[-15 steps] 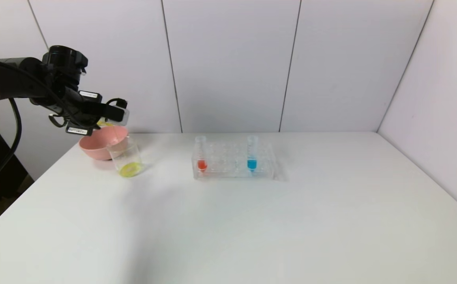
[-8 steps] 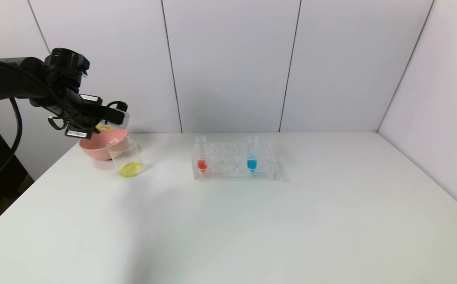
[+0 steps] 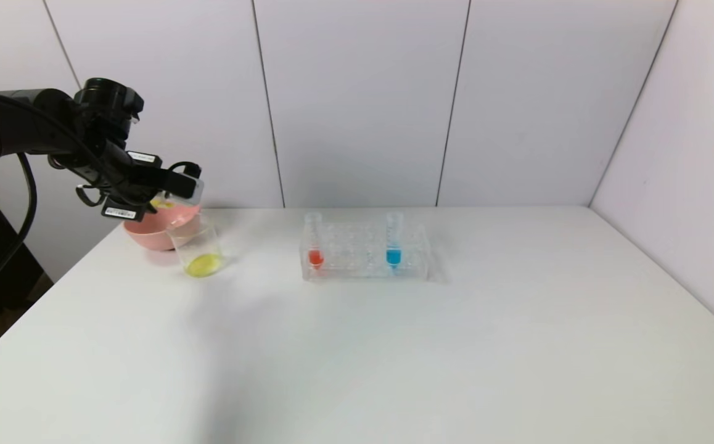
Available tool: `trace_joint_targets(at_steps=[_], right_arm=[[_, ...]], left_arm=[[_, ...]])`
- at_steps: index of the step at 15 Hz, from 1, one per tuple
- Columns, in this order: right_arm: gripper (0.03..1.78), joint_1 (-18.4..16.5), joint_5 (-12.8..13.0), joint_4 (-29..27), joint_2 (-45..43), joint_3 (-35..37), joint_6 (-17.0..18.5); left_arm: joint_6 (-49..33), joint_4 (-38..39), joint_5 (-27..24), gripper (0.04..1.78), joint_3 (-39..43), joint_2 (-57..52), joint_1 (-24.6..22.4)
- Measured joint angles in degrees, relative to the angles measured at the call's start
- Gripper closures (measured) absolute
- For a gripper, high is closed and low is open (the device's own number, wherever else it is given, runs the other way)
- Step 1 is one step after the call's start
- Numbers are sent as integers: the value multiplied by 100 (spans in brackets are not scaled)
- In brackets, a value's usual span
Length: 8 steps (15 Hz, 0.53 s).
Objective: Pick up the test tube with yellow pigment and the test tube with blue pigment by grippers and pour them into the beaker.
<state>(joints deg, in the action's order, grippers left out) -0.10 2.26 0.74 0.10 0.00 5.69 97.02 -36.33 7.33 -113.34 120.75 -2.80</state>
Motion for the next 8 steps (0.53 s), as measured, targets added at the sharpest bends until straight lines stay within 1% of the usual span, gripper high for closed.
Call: trace_joint_targets(at_steps=[8], right_arm=[[10,0,2,0,0,0,0]], left_arm=[[-45,-383,48,137,-20,-11,0]])
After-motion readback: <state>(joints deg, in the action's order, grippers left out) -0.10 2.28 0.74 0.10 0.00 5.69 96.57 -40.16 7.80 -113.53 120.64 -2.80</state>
